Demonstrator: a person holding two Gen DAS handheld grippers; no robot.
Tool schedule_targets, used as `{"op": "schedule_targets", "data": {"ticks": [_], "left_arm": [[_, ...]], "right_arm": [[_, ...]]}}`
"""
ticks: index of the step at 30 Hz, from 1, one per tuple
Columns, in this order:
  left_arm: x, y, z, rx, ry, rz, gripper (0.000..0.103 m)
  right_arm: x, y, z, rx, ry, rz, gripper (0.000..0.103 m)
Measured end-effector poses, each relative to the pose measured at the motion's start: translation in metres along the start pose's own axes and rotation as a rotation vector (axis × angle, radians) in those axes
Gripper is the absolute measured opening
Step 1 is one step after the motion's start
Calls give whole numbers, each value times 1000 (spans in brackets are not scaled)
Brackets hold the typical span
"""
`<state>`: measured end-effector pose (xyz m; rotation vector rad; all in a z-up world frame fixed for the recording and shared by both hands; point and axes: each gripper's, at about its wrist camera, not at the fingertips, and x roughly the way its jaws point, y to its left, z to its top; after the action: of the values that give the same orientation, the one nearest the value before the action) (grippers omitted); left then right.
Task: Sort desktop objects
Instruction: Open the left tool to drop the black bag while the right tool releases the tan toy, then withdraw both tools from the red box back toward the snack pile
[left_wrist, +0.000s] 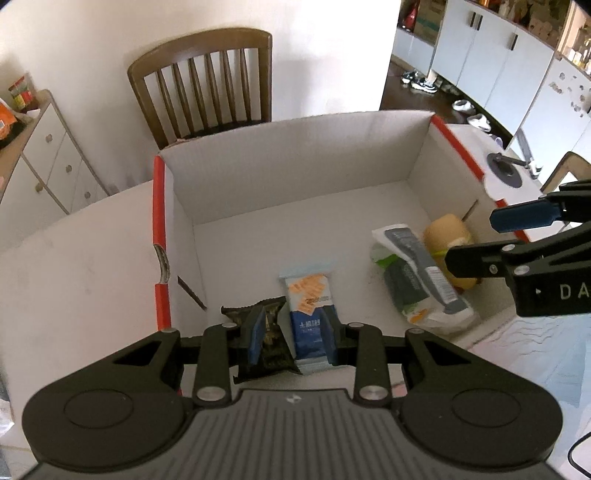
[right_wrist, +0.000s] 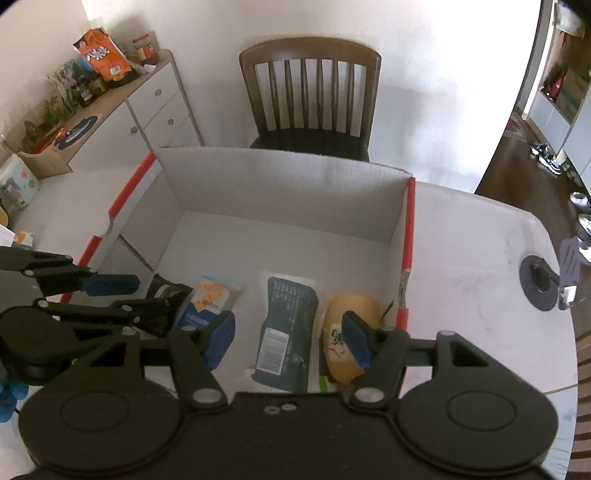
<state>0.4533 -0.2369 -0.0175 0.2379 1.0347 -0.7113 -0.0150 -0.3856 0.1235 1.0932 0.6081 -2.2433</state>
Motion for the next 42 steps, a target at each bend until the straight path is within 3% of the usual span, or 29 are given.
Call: {"op": "schedule_targets", "data": {"ticks": [14,24,25,26,28,31,34,42], "left_arm": [[-50,-11,-13,-21,-54,-35,30],[-77,-17,-25,-16,-90,-54,31],[-78,-17,-26,-17,-92,-55,37],[-80,-17,-27,-18,-96,-62,53],[-84,-17,-30,-17,-106,-72,63],[-89,-17,-35,-13,-113,-76,64],[-93,-17,-40,-9,-119,-79,75],[-107,-17,-62,-1,-127,-113,88]], "right_arm": [[-44,6,-12,27,-36,-28,65],[-73,19,-24,41,-61,-49,72],[-74,20,-25,44,-62,-48,73],[-77,21,-26,44,-63,-49,74],[-80,23,-29,49,-65,-57,76],[-84,26,-34,55,-67,-68,78],[-89,29,-39,64,-69,-75,80],[-101,42,-54,69,-74,-87,90]]}}
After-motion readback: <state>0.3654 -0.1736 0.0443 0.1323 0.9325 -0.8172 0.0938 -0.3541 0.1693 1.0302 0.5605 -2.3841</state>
